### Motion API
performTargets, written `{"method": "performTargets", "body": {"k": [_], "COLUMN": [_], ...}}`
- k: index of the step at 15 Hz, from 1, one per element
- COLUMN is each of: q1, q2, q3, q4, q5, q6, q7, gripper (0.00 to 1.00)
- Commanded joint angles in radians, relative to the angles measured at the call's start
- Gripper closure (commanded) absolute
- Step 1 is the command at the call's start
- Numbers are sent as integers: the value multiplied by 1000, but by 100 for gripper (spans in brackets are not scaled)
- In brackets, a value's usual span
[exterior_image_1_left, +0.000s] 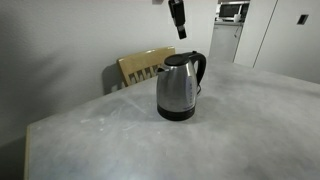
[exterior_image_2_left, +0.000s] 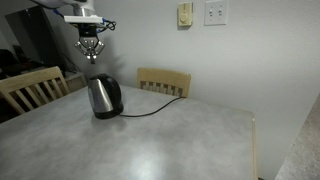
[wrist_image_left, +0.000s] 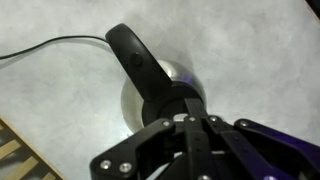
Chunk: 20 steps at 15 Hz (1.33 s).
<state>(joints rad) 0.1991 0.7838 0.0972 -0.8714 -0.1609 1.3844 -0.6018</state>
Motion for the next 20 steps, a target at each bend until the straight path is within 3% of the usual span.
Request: {"method": "performTargets", "body": {"k": [1,2,4,13,20], "q1": [-12,-12,-15,-27,-35], "q2": [-58,-63,-74,-108,-135], "q3": [2,2,5,10,11], "q4": [-88,-96,-112,-175,-227], "q5": [-7,-6,4,33,69], "q6": [22,26,30,46,71], "q7": [-31,-32,-23,-10,-7], "gripper": [100,74,67,3,0]}}
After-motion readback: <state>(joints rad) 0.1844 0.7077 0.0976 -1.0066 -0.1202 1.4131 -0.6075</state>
